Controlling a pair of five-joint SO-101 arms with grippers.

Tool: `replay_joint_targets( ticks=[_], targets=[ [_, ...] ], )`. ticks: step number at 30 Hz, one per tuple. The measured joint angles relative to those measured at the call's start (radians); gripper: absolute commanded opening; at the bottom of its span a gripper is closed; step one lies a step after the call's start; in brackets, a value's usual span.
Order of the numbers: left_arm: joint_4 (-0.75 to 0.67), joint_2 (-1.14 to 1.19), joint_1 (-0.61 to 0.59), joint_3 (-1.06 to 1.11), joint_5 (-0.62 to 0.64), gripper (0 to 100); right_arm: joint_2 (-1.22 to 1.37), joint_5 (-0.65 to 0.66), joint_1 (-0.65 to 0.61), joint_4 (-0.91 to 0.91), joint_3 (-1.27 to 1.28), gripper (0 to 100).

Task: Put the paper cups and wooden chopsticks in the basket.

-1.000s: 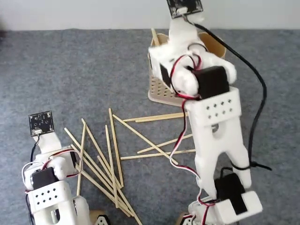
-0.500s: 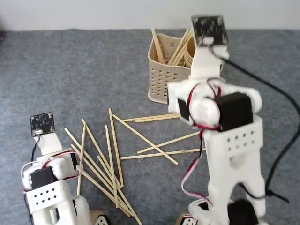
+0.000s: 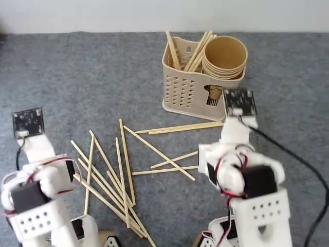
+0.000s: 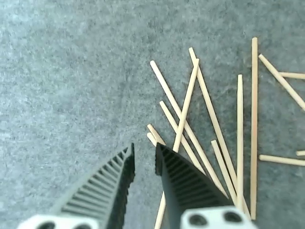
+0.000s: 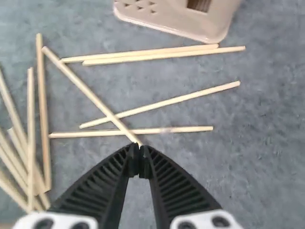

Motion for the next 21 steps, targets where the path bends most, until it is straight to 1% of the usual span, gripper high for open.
replay_joint_targets(
  ticks=[5, 8, 10, 13, 17, 19, 21],
  targets=[
    [0.011, 0.269, 0.000, -0.127, 0.000, 7, -0.241, 0.000, 0.051, -0.138, 0.296, 0.9],
    [0.011, 0.417, 0.000, -0.196, 0.000, 7, -0.384, 0.000, 0.051, -0.172, 0.430, 0.9],
    [-0.014, 0.502, 0.008, -0.221, 0.003, 7, -0.473, 0.000, 0.049, -0.178, 0.503, 0.9],
    [-0.063, 0.617, 0.051, -0.226, 0.005, 9, -0.600, 0.000, 0.057, -0.187, 0.601, 0.9],
    [-0.133, 0.773, 0.137, -0.226, 0.005, 18, -0.766, 0.000, 0.058, -0.187, 0.706, 0.9],
    [-0.172, 0.856, 0.172, -0.226, 0.005, 20, -0.789, 0.000, 0.058, -0.187, 0.715, 0.9],
    [-0.210, 0.947, 0.192, -0.226, 0.005, 20, -0.773, 0.000, 0.057, -0.187, 0.717, 0.9]
  ],
)
